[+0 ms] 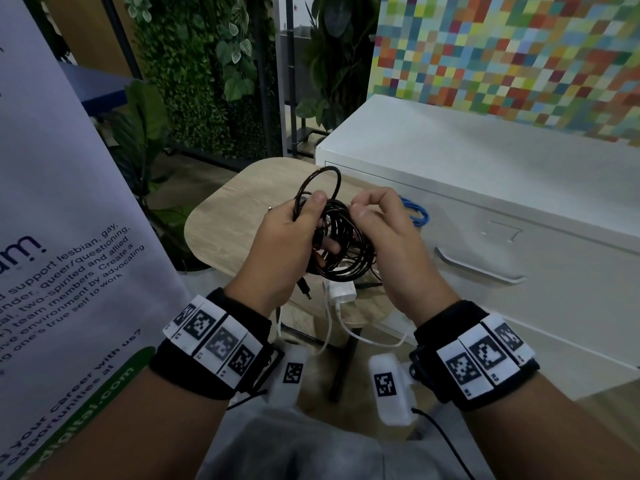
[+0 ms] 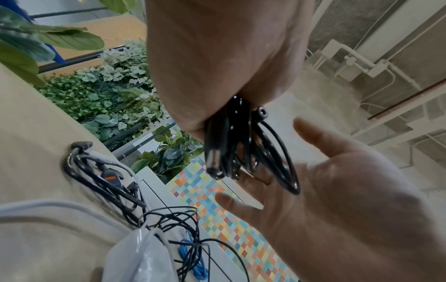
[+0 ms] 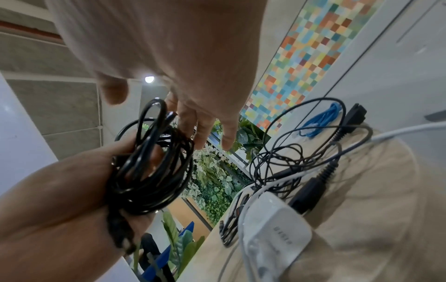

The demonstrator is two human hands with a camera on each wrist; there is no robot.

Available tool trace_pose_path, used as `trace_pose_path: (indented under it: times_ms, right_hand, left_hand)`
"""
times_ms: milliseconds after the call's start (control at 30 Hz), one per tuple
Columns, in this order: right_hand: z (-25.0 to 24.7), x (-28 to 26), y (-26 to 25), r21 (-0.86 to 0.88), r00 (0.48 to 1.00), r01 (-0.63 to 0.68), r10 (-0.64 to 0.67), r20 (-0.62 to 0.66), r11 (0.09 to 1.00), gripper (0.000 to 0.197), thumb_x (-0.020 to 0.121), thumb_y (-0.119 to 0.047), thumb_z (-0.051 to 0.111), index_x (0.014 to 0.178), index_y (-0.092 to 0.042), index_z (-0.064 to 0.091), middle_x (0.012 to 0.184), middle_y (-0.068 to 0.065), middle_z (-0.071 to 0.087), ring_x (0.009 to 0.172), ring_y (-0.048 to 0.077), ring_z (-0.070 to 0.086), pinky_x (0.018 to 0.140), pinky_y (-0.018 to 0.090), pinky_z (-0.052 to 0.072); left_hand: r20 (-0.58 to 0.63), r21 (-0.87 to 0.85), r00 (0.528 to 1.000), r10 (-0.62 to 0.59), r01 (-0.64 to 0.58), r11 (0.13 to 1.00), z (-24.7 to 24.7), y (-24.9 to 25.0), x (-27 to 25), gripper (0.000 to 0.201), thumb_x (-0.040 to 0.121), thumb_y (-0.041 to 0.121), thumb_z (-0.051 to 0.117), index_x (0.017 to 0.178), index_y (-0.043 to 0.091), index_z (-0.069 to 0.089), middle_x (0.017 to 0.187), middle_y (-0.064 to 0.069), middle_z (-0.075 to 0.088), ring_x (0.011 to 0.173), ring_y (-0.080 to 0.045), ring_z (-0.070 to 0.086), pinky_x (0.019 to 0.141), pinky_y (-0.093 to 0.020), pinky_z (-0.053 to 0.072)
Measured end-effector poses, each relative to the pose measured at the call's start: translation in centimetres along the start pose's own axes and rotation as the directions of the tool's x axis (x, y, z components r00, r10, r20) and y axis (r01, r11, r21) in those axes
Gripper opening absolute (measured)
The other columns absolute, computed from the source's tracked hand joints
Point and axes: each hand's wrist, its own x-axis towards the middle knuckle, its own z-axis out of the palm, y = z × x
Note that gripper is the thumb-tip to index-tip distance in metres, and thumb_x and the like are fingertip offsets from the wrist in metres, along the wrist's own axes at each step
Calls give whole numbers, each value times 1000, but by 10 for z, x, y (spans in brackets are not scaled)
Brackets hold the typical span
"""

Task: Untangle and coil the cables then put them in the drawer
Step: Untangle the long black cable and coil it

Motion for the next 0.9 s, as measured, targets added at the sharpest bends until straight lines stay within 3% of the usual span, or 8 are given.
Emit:
trace_pose_path:
  times_ms: [67,133,233,367,533,700,833,900]
  right_hand:
    - [-1,-3,4,-104,994,70,-60,93,992,33,88,-20,73,109,-19,47,107,15,71,91,36,70,86,55,60]
    - [-2,-4,7,-241,983,155,-125,135,958,39,84,-18,76,106,-24,45,109,15,68,96,36,68,85,58,57]
    - [0,-3,12,-324,969,230,-184,168,918,42,85,-6,69,111,-26,43,108,7,66,97,28,69,83,57,56]
    - [4,-3,12,-371,951,303,-256,171,878,65,86,0,73,135,-31,43,125,-8,63,115,17,67,97,45,56]
    - [4,2,21,-455,922,387,-344,177,802,31,86,-4,78,112,-19,69,116,-10,69,115,13,65,100,43,52]
    - [3,2,18,-465,913,370,-408,22,804,14,87,-15,79,100,-20,76,138,-7,62,135,11,53,115,31,40]
    - [-5,3,1,-309,919,350,-387,-67,884,8,95,-11,67,95,-18,64,97,-2,68,94,15,66,89,47,56]
    - [-16,3,-4,-155,929,324,-345,-134,933,12,100,-6,60,94,-16,59,79,3,64,73,22,63,71,42,57]
  left_hand:
    - [-15,-52,1000,-23,22,998,0,3,0,34,108,31,52,85,12,69,59,7,66,52,-9,63,43,-21,46]
    - [-24,-93,999,-39,37,995,-1,4,1,36,108,29,53,78,15,68,61,4,67,53,-9,64,45,-20,47]
    - [-28,-89,999,-39,37,995,-1,3,3,40,108,31,54,71,17,65,58,2,63,49,-14,57,45,-23,46]
    - [-44,-75,999,-32,29,997,-2,0,4,37,107,33,54,76,14,61,53,2,56,42,-13,48,42,-24,42]
    - [-21,-85,1000,-20,19,996,-6,-4,6,33,107,32,54,85,14,71,62,-4,56,49,-14,46,43,-25,42]
    - [-33,-55,997,-66,64,996,-8,-13,4,40,106,38,55,83,7,64,56,-1,54,46,-13,48,43,-25,42]
    - [-109,-65,991,-79,72,995,-11,-15,5,48,98,49,63,67,15,50,48,3,45,45,-18,45,47,-27,40]
    - [-118,-92,990,-73,63,994,-16,-13,7,46,90,48,72,63,18,49,47,3,44,45,-18,42,48,-27,39]
